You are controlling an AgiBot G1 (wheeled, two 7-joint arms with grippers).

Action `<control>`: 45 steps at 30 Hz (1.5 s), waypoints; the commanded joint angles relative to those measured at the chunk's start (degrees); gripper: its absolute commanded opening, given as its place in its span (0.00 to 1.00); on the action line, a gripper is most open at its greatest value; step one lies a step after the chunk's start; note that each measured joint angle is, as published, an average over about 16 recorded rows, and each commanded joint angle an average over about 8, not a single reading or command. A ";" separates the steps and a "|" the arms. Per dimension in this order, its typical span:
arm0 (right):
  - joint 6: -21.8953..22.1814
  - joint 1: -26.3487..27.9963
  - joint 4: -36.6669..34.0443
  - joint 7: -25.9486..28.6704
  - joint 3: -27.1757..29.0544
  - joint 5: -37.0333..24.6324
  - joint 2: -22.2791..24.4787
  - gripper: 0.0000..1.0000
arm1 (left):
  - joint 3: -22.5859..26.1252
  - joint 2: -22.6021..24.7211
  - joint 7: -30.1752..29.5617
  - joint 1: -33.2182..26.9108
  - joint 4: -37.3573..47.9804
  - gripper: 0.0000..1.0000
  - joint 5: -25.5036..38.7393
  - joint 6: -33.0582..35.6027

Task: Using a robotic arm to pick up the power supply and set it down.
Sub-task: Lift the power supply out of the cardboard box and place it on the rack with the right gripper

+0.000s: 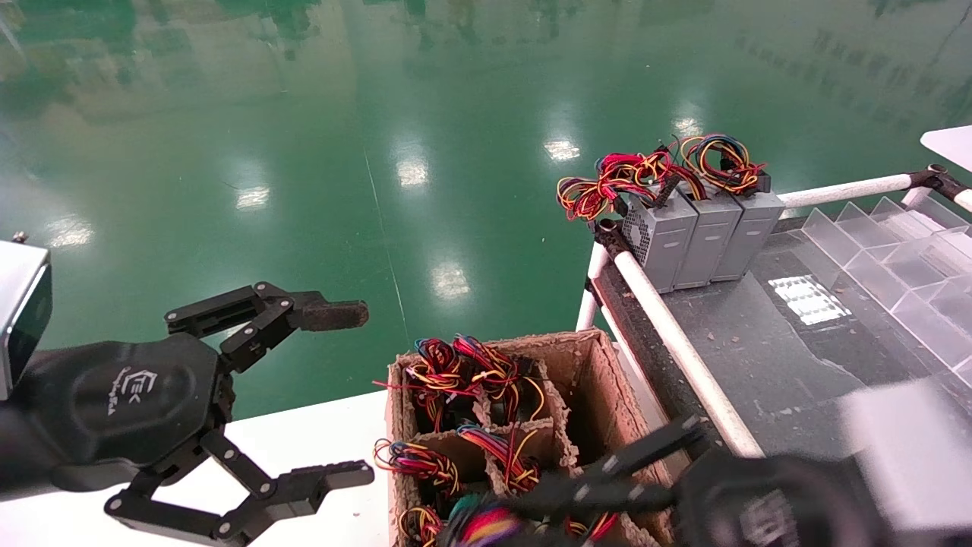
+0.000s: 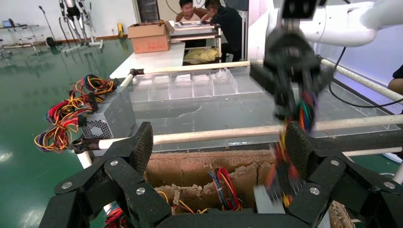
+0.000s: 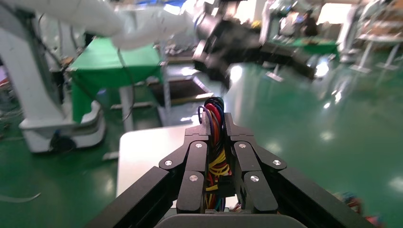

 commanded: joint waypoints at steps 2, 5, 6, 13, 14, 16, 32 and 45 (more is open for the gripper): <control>-0.26 -0.05 -0.26 -0.27 1.96 3.07 1.97 0.00 | 0.00 0.00 0.00 0.00 0.00 1.00 0.00 0.00; -0.63 -0.12 -1.03 -0.58 3.82 5.89 3.91 0.00 | 0.00 0.00 0.00 0.00 0.00 1.00 0.00 0.00; -0.81 -0.13 -1.44 -0.72 4.45 6.81 4.54 0.00 | 0.00 0.00 0.00 0.00 0.00 1.00 0.00 0.00; -2.42 0.36 -6.79 -2.94 8.56 11.20 9.08 0.00 | 0.01 0.00 0.00 0.00 0.00 1.00 0.00 0.00; -2.50 0.47 -7.82 -3.47 9.05 11.35 9.73 0.00 | 0.01 0.00 0.00 0.00 0.00 1.00 0.00 0.00; -2.42 0.65 -9.96 -4.62 9.89 11.35 10.93 0.00 | 0.01 0.00 0.00 0.00 0.00 1.00 0.00 0.00; 4.80 -1.13 -24.65 -14.42 12.52 5.61 18.34 0.00 | 0.01 -0.01 0.01 0.00 0.00 1.00 -0.01 -0.01; 7.68 -3.48 -27.32 -16.31 10.72 2.09 17.62 0.00 | 0.02 -0.01 0.01 -0.01 0.00 1.00 -0.01 -0.01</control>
